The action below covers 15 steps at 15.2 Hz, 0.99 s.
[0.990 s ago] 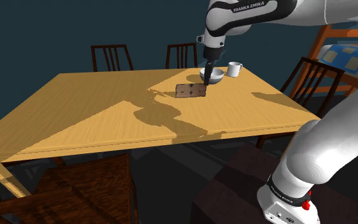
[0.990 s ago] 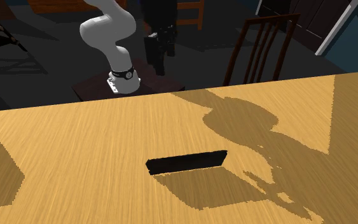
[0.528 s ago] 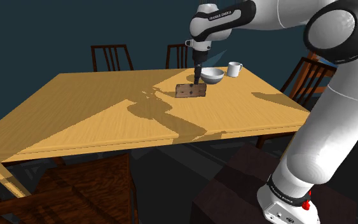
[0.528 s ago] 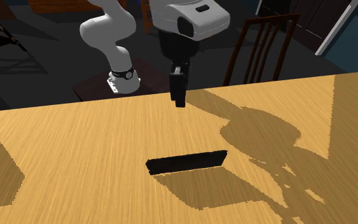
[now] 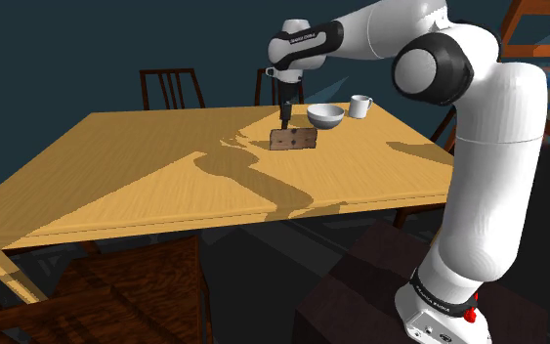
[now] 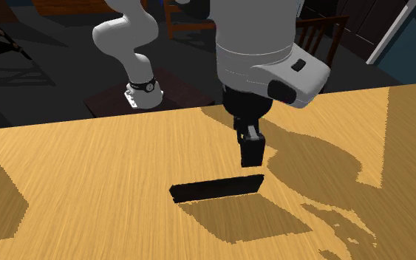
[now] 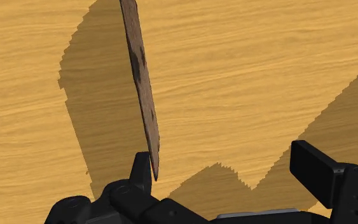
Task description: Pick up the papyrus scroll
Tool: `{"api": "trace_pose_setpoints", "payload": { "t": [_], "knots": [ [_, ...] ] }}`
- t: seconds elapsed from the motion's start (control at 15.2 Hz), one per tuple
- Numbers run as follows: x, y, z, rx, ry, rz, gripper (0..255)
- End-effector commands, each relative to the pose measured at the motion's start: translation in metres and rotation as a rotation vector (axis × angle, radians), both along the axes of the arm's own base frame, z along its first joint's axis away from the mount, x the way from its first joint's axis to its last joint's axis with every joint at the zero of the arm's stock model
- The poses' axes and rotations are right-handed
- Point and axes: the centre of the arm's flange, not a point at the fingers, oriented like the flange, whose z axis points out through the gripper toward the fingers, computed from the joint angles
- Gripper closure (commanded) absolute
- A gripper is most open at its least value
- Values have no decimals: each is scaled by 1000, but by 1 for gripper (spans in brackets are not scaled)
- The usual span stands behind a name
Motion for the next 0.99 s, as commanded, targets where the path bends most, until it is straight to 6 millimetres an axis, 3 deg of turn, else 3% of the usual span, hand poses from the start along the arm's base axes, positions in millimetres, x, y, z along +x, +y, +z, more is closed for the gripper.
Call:
{"api": "trace_pose_setpoints", "payload": {
  "t": [0.0, 0.2, 0.79, 0.86, 0.92],
  "knots": [
    [25, 0, -11, 2, -7, 44, 0],
    [60, 1, -22, 5, -15, 104, 0],
    [60, 1, -62, 5, -15, 104, 0],
    [61, 1, -63, 6, -15, 104, 255],
    [61, 1, -63, 6, -15, 104, 255]
  ]
}}
